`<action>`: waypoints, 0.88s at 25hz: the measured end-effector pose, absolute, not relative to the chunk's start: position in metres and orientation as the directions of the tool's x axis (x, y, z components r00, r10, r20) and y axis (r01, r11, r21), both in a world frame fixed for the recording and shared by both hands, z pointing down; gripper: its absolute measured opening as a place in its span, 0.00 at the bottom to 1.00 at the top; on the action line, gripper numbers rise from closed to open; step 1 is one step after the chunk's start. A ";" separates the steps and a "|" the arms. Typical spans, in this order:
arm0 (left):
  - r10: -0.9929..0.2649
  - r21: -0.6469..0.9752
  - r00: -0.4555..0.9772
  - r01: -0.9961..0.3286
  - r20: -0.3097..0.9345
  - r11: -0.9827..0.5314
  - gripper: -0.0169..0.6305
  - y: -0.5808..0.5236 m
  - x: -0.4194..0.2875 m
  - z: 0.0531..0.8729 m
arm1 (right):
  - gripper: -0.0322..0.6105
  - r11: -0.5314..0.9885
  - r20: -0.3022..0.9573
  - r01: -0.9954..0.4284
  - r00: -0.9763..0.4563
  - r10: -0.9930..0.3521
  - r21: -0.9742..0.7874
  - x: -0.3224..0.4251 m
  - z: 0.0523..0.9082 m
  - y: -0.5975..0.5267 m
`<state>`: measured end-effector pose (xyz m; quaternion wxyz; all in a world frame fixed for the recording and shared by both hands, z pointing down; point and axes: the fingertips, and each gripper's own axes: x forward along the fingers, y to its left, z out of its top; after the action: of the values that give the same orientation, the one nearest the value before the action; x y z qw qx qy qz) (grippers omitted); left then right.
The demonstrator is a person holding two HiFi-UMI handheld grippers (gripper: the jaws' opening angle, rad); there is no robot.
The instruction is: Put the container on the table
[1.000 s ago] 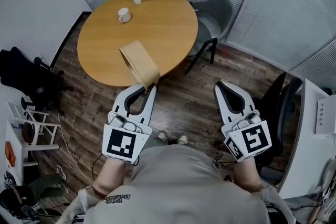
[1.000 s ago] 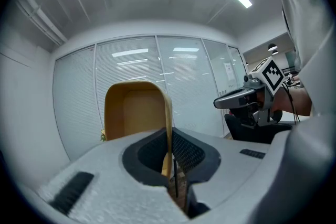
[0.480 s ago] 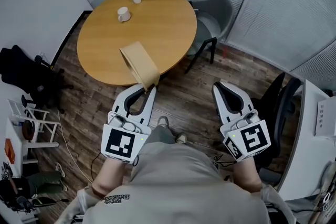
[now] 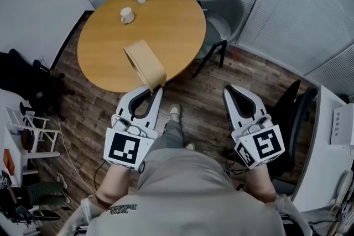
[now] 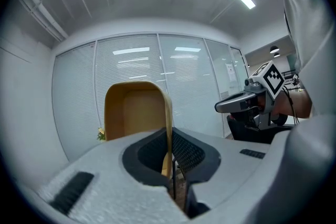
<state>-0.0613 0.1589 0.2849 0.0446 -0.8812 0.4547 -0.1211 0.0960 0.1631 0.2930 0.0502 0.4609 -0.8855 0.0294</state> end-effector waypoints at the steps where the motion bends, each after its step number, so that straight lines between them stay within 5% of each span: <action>1: -0.812 -0.188 0.557 -0.791 0.173 -0.582 0.08 0.154 -0.062 0.286 | 0.11 0.574 0.120 -0.819 -0.570 -0.813 -0.006 0.096 0.295 0.159; 22: -0.787 -0.146 0.585 -0.777 0.196 -0.613 0.08 0.017 -0.088 0.312 | 0.11 0.563 0.187 -0.826 -0.553 -0.812 0.000 0.064 0.315 0.031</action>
<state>-0.0879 0.0172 0.3118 0.0221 -0.8899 0.4394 -0.1209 0.0638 0.0310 0.3152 0.0832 0.4653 -0.8801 0.0438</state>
